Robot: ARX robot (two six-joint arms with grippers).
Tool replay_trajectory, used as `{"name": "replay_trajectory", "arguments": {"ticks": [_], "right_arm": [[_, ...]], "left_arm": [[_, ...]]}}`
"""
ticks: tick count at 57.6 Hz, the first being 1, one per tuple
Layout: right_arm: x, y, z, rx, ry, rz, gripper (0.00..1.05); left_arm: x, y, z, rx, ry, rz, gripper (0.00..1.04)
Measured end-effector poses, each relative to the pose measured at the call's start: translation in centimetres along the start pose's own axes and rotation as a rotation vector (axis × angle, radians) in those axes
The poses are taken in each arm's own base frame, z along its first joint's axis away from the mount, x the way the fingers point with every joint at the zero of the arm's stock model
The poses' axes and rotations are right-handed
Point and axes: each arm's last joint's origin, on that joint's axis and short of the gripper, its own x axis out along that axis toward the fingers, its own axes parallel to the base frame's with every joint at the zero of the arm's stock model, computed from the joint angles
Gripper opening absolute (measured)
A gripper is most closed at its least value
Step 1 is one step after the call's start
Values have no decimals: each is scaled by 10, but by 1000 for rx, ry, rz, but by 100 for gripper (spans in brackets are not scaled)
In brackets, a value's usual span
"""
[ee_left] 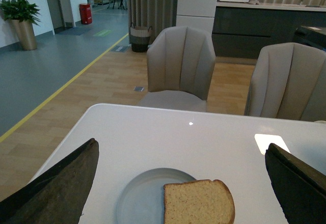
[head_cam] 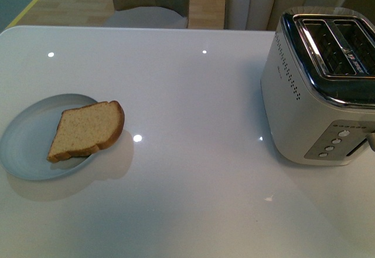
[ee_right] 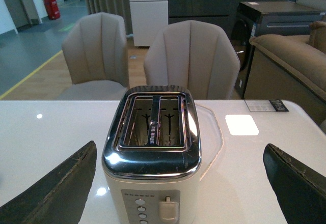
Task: Left arm holds plate, right arm toasts bread
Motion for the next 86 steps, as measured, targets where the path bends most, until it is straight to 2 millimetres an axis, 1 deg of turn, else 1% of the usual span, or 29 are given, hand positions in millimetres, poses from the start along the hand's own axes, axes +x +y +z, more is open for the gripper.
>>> {"name": "replay_trajectory", "arguments": {"ticks": [39, 42, 44, 45, 47, 50, 52, 55, 60, 62, 67, 72, 76, 81, 86], "right_arm": [[0, 0, 0, 0, 0, 0, 96], [0, 0, 0, 0, 0, -1, 96], [0, 0, 0, 0, 0, 0, 96], [0, 0, 0, 0, 0, 1, 96], [0, 0, 0, 0, 0, 1, 96], [0, 0, 0, 0, 0, 0, 96], [0, 0, 0, 0, 0, 0, 96], [0, 0, 0, 0, 0, 0, 96], [0, 0, 0, 0, 0, 0, 96], [0, 0, 0, 0, 0, 0, 96], [0, 0, 0, 0, 0, 0, 96], [0, 0, 0, 0, 0, 0, 96], [0, 0, 0, 0, 0, 0, 96], [0, 0, 0, 0, 0, 0, 96], [0, 0, 0, 0, 0, 0, 96]], "left_arm": [[0, 0, 0, -1, 1, -1, 98], [0, -1, -1, -94, 126, -77, 98], [1, 0, 0, -213, 278, -117, 98], [1, 0, 0, -232, 311, -126, 98], [2, 0, 0, -367, 422, -126, 98], [5, 2, 1, -451, 468, -121, 98], [9, 5, 6, -526, 478, -120, 98], [16, 9, 13, -555, 461, -110, 98], [31, 18, 25, -564, 435, -98, 98], [40, 22, 28, -561, 431, -94, 98], [61, 32, 28, -550, 440, -84, 98], [85, 42, 22, -537, 470, -78, 98], [100, 49, 15, -533, 496, -73, 98], [123, 58, -1, -522, 544, -63, 98], [139, 65, -19, -510, 592, -59, 98]]}}
